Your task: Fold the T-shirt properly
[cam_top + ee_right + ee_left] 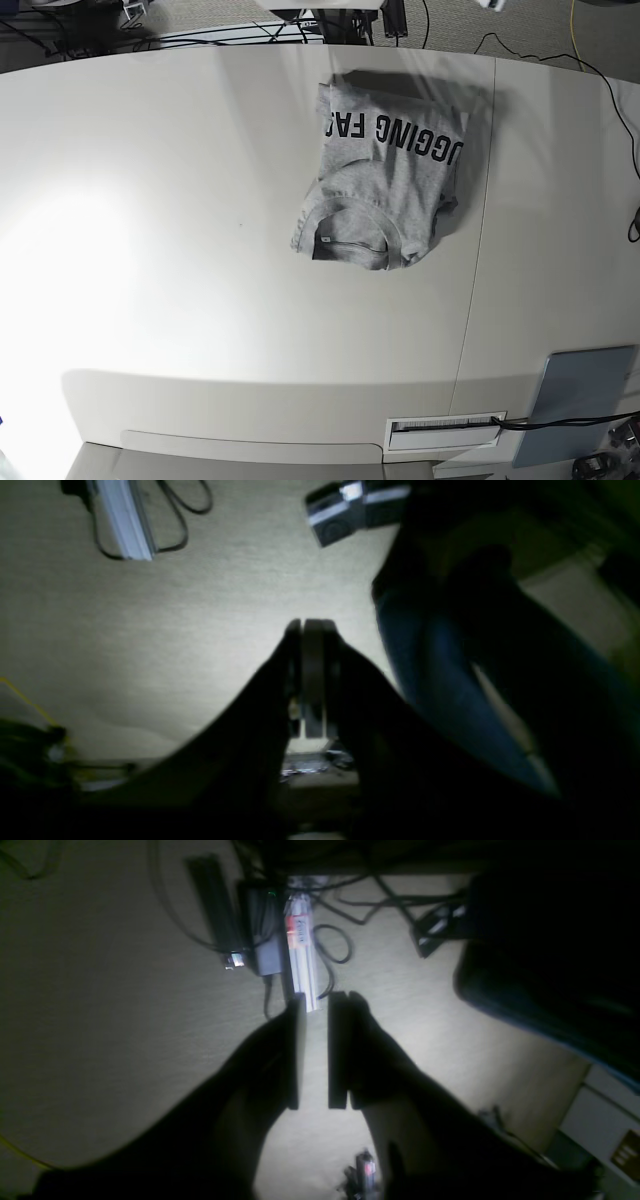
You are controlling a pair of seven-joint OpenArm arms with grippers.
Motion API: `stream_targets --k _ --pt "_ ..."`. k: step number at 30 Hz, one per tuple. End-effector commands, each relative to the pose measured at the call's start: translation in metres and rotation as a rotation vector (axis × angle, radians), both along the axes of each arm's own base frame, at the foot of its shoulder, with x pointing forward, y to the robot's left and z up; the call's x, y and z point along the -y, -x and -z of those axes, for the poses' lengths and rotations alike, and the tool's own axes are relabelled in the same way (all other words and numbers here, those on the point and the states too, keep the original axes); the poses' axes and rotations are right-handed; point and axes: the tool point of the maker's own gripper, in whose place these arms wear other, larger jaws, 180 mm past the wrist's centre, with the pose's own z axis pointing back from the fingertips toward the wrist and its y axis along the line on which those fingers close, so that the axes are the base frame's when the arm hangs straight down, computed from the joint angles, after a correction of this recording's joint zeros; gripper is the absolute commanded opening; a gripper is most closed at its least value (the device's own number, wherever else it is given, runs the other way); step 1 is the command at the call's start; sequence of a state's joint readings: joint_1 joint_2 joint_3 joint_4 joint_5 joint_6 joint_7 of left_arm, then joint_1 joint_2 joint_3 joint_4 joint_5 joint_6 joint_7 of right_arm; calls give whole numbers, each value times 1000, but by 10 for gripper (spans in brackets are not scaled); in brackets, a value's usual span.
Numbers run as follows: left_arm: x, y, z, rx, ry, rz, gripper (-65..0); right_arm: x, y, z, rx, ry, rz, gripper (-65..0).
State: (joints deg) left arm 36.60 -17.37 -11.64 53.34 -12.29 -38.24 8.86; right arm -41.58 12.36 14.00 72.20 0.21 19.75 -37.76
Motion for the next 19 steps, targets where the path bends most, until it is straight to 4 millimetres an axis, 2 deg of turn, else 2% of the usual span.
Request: stream_targets --k 1,6,11,15,19 --pt "-2 4 4 -17 -5 0 -555 5 8 6 -20 2 15 -650" --pt "-3 -15 33 -27 -80 -55 -555 -1 -7 50 80 -49 122 -650" --pt "9 -35 55 -47 -151 -125 -555 -10 -29 74 155 -81 195 -650" --pt "34 -25 67 -131 -160 -89 -555 -14 -34 81 138 -93 224 -650" --pt "48 -15 68 -155 -150 -55 -555 -14 -35 82 144 -93 225 -650"
